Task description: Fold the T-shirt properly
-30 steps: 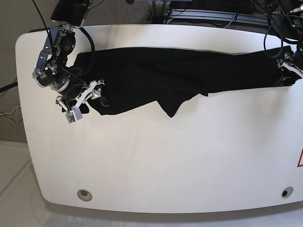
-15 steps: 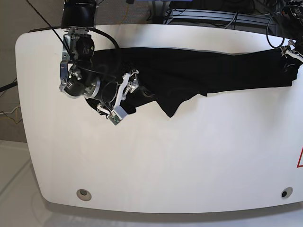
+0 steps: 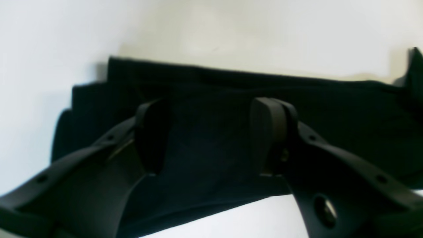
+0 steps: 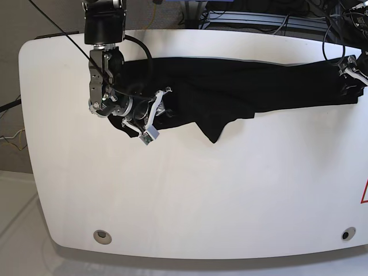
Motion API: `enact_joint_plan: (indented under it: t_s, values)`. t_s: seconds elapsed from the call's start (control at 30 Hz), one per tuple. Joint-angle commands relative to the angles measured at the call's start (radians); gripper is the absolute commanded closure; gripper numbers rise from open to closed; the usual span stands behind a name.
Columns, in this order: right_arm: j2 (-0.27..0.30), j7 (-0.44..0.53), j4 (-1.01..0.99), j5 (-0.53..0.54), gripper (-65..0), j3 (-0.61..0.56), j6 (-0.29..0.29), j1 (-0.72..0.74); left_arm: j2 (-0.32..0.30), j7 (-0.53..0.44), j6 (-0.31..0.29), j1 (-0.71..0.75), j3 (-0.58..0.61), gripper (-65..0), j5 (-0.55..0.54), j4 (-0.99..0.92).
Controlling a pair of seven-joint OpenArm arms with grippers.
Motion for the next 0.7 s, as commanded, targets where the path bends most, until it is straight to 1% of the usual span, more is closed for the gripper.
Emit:
enact_joint_plan:
  t_s: [0.0,0.07,0.13,0.33,0.47,0.67]
  values:
    - [0.032,0.019,-0.048,-0.031,-24.1,0.065,0.004,-0.001,-0.021,-0.026,-0.009,0.000,0.002,-35.7,-0.013,0.005]
    - [0.039,0.027,-0.045,-0.025,-22.2,0.072,0.004,-0.005,-0.021,-0.026,-0.009,-0.004,0.005,-35.8,-0.013,0.005]
    - [0.042,0.038,-0.040,-0.022,-17.6,0.073,0.004,-0.008,-0.020,-0.028,-0.009,-0.008,0.012,-35.6,-0.012,0.004]
    - [0.040,0.062,-0.010,0.017,-0.8,0.080,0.004,-0.023,-0.016,-0.036,-0.009,-0.012,0.035,-35.4,-0.008,0.005]
    - [0.049,0.069,0.054,0.075,0.0,0.089,0.004,-0.046,-0.018,-0.048,-0.009,-0.012,0.055,-36.0,-0.004,0.018]
    - [0.064,0.043,0.106,0.137,0.0,0.041,0.004,-0.059,-0.016,-0.048,-0.009,-0.017,0.050,-36.4,0.003,0.011]
